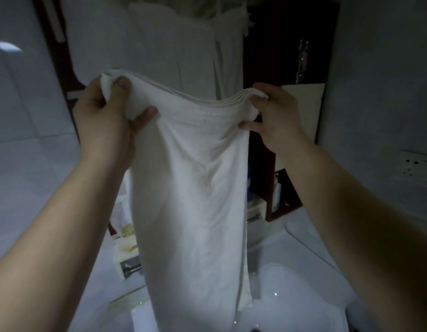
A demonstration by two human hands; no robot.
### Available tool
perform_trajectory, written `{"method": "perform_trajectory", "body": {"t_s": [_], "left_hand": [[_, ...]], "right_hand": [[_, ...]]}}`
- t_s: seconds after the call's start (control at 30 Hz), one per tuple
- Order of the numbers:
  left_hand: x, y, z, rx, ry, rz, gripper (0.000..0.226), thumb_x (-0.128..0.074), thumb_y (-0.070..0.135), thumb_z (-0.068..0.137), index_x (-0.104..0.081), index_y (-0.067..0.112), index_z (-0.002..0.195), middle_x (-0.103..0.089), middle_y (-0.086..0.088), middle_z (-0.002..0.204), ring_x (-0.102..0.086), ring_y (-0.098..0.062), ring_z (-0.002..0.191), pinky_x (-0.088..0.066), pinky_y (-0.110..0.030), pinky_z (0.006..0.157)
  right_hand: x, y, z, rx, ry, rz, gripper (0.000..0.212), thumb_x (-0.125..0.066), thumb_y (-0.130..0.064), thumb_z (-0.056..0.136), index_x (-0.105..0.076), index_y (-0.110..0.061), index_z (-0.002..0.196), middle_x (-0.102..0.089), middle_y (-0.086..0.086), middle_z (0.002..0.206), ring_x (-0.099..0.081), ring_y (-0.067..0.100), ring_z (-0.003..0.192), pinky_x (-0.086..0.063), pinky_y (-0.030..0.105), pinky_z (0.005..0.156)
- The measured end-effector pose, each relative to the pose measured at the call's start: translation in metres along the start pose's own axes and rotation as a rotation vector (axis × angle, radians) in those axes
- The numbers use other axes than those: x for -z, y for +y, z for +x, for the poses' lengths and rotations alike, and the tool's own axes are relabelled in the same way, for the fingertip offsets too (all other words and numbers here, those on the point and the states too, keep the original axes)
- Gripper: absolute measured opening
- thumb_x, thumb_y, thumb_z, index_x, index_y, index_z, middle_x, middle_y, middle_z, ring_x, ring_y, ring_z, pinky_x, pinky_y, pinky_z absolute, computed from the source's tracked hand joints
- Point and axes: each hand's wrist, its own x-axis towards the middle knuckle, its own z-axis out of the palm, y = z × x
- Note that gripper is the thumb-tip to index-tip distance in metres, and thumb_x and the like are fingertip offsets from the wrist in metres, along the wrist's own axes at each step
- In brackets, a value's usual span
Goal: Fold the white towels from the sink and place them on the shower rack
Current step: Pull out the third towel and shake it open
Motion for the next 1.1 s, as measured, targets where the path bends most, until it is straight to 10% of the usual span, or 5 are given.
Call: {"method": "perform_trajectory", "body": {"t_s": [0.57, 0.77, 1.1], "left_hand": [[0.081, 0.052, 0.016, 0.017, 0.199, 0.145, 0.006, -0.068, 0.016, 0.094, -0.072, 0.018, 0.091, -0.067, -0.005, 0.099, -0.069, -0.023, 0.098, -0.062, -0.045, 0.079], [0.096, 0.059, 0.02, 0.195, 0.203, 0.242, 0.031, -0.064, 0.024, 0.098, -0.063, 0.011, 0.127, -0.064, -0.013, 0.124, -0.065, -0.036, 0.108, -0.06, -0.059, 0.064], [0.109, 0.066, -0.02, -0.045, 0.286, 0.298, 0.011, -0.067, 0.029, 0.093, -0.076, 0.026, 0.099, -0.075, 0.005, 0.094, -0.073, -0.019, 0.098, -0.06, -0.06, 0.077]], "right_hand": [[-0.081, -0.017, -0.012, -0.016, -0.077, -0.026, 0.021, -0.067, -0.009, 0.094, -0.068, -0.026, 0.106, -0.062, 0.0, 0.119, -0.061, 0.021, 0.108, -0.063, 0.048, 0.068], [-0.099, -0.005, -0.001, -0.133, -0.114, -0.071, 0.026, -0.065, -0.005, 0.094, -0.068, -0.016, 0.118, -0.06, 0.001, 0.117, -0.058, 0.022, 0.108, -0.062, 0.052, 0.07], [-0.112, 0.03, -0.026, -0.048, -0.147, 0.149, 0.028, -0.062, -0.001, 0.095, -0.066, -0.011, 0.12, -0.064, 0.002, 0.114, -0.065, 0.014, 0.099, -0.062, 0.046, 0.079]]}}
